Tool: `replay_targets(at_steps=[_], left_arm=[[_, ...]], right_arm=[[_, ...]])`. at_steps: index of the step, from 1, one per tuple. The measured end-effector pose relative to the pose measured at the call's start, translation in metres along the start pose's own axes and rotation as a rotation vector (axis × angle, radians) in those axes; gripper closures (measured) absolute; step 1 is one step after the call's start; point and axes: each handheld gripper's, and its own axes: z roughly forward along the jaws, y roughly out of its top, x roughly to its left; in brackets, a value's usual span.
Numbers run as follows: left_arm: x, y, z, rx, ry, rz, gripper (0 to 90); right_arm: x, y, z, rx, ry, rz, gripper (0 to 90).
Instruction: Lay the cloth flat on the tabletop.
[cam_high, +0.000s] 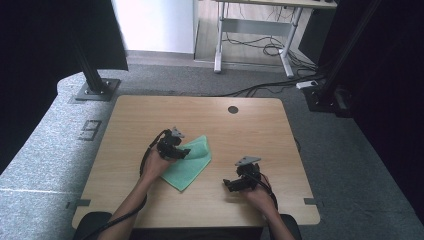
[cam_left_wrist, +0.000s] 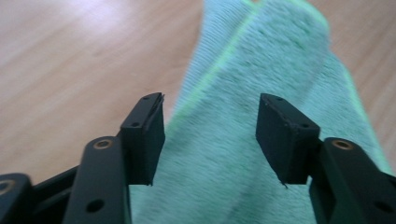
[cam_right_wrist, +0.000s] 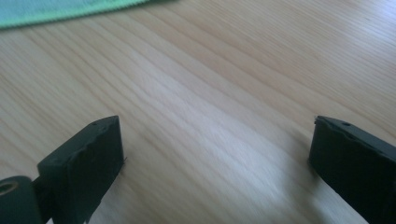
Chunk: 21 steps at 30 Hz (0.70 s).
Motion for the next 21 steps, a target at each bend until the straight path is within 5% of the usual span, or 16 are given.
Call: replay_targets(at_steps=[7, 9, 15, 21], left_arm=[[0.019, -0.010, 0.013, 0.040, -0.033, -0.048, 44.5], [0.022, -0.013, 0.015, 0.030, -0.081, -0.079, 51.7], [0.022, -0.013, 0.015, 0.033, -0.125, -0.101, 71.9], [0.023, -0.011, 0.012, 0.020, -0.098, -0.112, 80.6]], right_arm=[[0.012, 0.032, 0.017, -0.026, 0.015, -0.019, 0.2], [0.016, 0.042, 0.023, -0.038, 0.023, -0.009, 0.1], [0.031, 0.063, 0.048, -0.047, 0.031, 0.004, 0.0], [0.040, 0.071, 0.070, -0.022, -0.015, -0.015, 0.0]])
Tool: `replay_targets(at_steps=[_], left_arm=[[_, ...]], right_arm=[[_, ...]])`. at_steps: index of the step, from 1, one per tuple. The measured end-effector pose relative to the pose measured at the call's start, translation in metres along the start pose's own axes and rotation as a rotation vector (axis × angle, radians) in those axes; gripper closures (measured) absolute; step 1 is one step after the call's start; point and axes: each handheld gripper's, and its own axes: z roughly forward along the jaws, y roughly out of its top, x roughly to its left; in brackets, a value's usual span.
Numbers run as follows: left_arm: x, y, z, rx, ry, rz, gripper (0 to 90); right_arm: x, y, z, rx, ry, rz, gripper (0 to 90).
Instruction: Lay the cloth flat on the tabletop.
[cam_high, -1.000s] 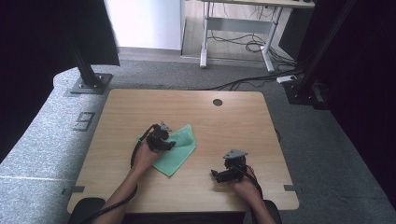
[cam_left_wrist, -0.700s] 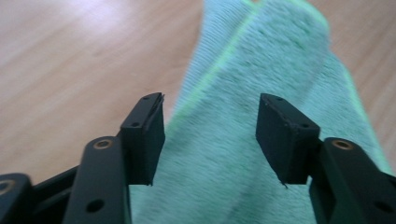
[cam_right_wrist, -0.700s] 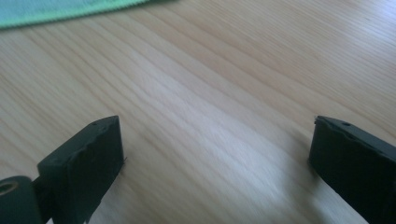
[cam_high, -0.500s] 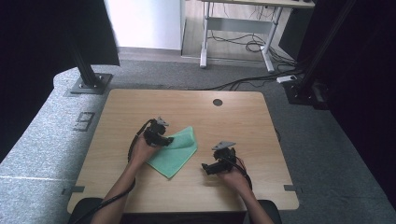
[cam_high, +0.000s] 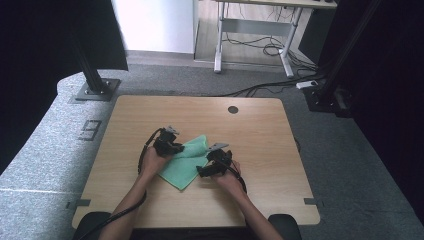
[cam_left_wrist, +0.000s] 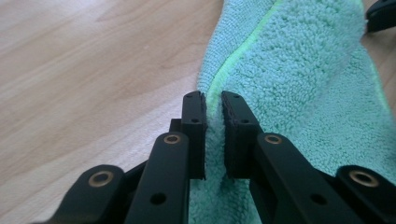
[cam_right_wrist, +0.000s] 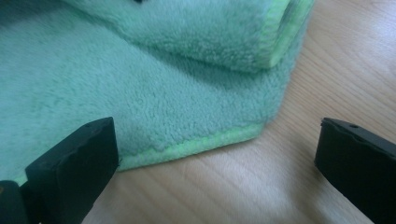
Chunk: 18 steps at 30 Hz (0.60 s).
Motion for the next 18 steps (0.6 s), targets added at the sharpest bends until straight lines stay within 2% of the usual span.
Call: replay_targets(at_steps=[1, 2, 5, 8, 11, 12, 14, 18], left_arm=[[0.000, 0.000, 0.000, 0.000, 0.000, 0.000, 80.7], [0.002, 0.000, -0.003, -0.021, 0.014, -0.013, 80.8], [0.007, 0.000, -0.009, -0.066, 0.015, -0.043, 80.9], [0.009, 0.001, -0.013, -0.087, 0.011, -0.055, 80.7], [0.012, 0.002, -0.020, -0.111, 0.047, -0.057, 81.4], [0.012, 0.002, -0.020, -0.111, 0.047, -0.057, 81.8], [0.019, 0.001, -0.025, -0.123, 0.070, -0.083, 82.7], [0.027, -0.004, -0.031, -0.122, 0.117, -0.103, 83.8]], right_arm=[[0.000, 0.000, 0.002, -0.011, -0.002, 0.004, 0.0], [0.000, 0.001, 0.002, -0.011, -0.007, 0.005, 0.0], [0.000, 0.001, 0.002, -0.005, -0.011, 0.003, 0.0], [-0.002, 0.000, 0.001, -0.002, -0.017, 0.011, 0.0], [-0.004, -0.001, -0.001, 0.005, -0.024, 0.017, 0.0], [-0.004, -0.001, -0.001, 0.005, -0.024, 0.017, 0.0], [-0.006, -0.002, -0.003, 0.009, -0.028, 0.020, 0.0], [-0.011, -0.005, -0.006, 0.012, -0.032, 0.023, 0.0]])
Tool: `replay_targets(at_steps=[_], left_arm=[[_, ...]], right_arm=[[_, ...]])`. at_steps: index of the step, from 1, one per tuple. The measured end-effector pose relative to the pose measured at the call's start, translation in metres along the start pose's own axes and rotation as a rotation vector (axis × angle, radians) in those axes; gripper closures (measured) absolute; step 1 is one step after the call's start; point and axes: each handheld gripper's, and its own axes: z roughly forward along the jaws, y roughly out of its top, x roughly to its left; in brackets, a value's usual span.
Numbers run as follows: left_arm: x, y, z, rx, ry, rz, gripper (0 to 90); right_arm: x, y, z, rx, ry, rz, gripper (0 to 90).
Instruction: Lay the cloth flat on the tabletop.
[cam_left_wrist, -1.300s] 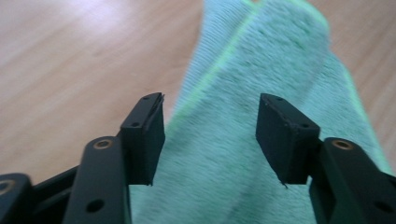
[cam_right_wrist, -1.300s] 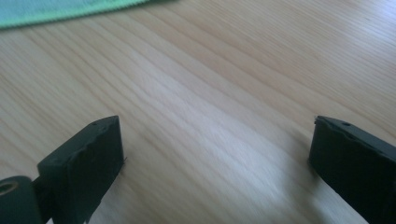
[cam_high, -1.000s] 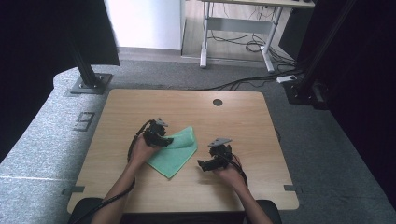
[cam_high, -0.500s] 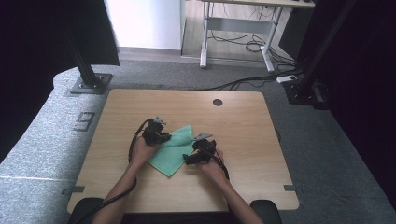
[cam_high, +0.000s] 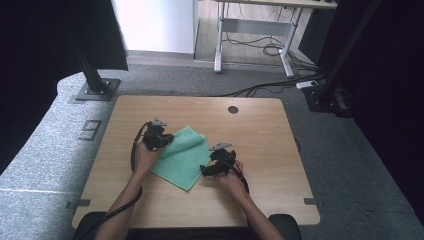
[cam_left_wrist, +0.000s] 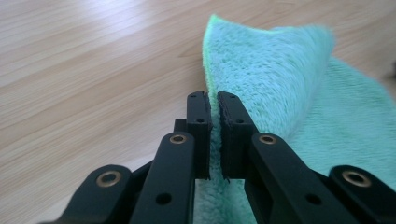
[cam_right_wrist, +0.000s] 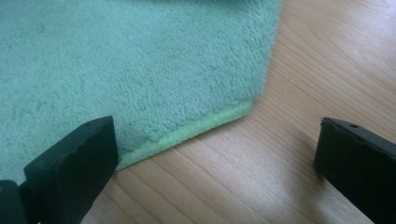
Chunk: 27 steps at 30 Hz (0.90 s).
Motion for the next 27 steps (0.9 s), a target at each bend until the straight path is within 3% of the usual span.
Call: replay_targets(at_steps=[7, 9, 12, 14, 17, 21, 27], left_arm=[[0.015, -0.012, -0.007, -0.004, 0.064, -0.038, 82.9], [0.018, -0.017, -0.008, 0.011, 0.080, -0.024, 81.5], [0.022, -0.024, -0.009, 0.041, 0.085, -0.009, 70.8], [0.022, -0.026, -0.009, 0.048, 0.083, -0.007, 58.7], [0.022, -0.035, -0.013, 0.053, 0.056, 0.003, 48.3], [0.015, -0.045, -0.018, 0.047, 0.053, 0.026, 38.4], [0.007, -0.057, -0.024, 0.016, 0.049, 0.010, 27.6]], right_arm=[[-0.007, -0.005, -0.005, 0.011, -0.002, 0.006, 0.0], [-0.010, -0.006, -0.008, 0.014, -0.003, 0.005, 0.0], [-0.016, -0.010, -0.012, 0.020, -0.001, 0.004, 0.8], [-0.019, -0.011, -0.014, 0.021, -0.004, 0.007, 1.1], [-0.027, -0.016, -0.018, 0.025, -0.006, 0.011, 1.6], [-0.033, -0.019, -0.022, 0.030, -0.007, 0.011, 3.4], [-0.039, -0.025, -0.030, 0.032, 0.003, 0.005, 8.8]])
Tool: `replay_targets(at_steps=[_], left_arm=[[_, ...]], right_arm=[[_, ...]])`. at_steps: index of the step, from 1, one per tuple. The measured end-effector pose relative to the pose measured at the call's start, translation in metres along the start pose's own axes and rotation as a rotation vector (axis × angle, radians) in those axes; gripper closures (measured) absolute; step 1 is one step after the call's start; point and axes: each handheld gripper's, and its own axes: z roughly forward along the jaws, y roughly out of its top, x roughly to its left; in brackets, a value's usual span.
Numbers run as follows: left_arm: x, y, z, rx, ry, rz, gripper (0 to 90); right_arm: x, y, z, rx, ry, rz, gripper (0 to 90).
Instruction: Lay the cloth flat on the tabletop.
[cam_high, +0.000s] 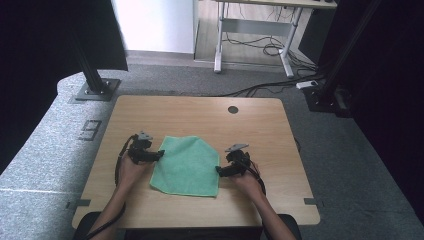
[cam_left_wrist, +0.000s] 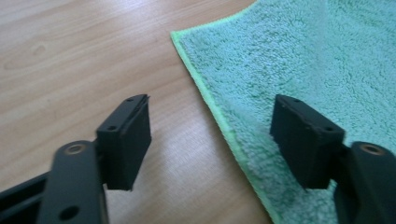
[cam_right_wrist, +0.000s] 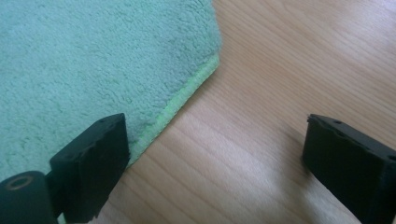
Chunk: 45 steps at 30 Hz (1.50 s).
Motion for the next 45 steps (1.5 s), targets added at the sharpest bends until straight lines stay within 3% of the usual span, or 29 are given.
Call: replay_targets(at_steps=[2, 4, 7, 11, 15, 21, 28, 34, 37, 39, 40, 42, 45], left_arm=[[-0.005, -0.002, 0.004, 0.027, -0.009, 0.009, 27.0], [-0.012, -0.004, 0.009, 0.049, 0.013, 0.048, 25.8], [-0.015, -0.005, 0.010, 0.046, 0.013, 0.030, 25.7], [-0.019, -0.006, 0.005, 0.029, 0.023, 0.035, 23.4], [-0.023, -0.008, -0.005, -0.002, -0.011, 0.016, 20.8], [-0.030, -0.017, -0.014, 0.008, -0.022, 0.020, 18.8], [-0.039, -0.032, -0.028, 0.005, -0.020, 0.019, 15.6], [-0.043, -0.043, -0.032, 0.030, 0.012, 0.027, 14.6], [-0.043, -0.048, -0.027, 0.048, 0.014, 0.022, 14.1], [-0.042, -0.048, -0.026, 0.041, 0.012, 0.014, 13.4], [-0.042, -0.048, -0.025, 0.039, 0.013, 0.011, 13.2], [-0.042, -0.048, -0.025, 0.031, 0.015, 0.012, 13.1], [-0.042, -0.049, -0.025, 0.027, 0.015, 0.012, 13.1]], right_arm=[[-0.001, -0.002, -0.002, 0.003, 0.005, -0.005, 11.0], [-0.001, -0.003, -0.005, 0.007, 0.013, -0.013, 13.1], [0.001, -0.005, -0.008, 0.012, 0.025, -0.028, 16.7], [0.004, -0.003, -0.013, 0.030, 0.061, -0.066, 26.4], [0.003, 0.007, -0.011, 0.027, 0.069, -0.065, 27.9], [-0.001, 0.035, -0.005, 0.001, 0.064, -0.050, 30.4], [-0.007, 0.064, 0.008, -0.012, 0.053, -0.046, 48.6], [-0.005, 0.067, 0.027, 0.026, 0.083, -0.068, 54.1], [-0.004, 0.064, 0.037, 0.044, 0.108, -0.072, 63.0], [-0.004, 0.063, 0.037, 0.039, 0.153, -0.039, 77.1], [-0.003, 0.063, 0.037, 0.040, 0.153, -0.045, 82.5], [0.001, 0.066, 0.033, 0.045, 0.123, -0.069, 85.7], [0.007, 0.073, 0.022, 0.032, 0.122, -0.079, 86.3]])
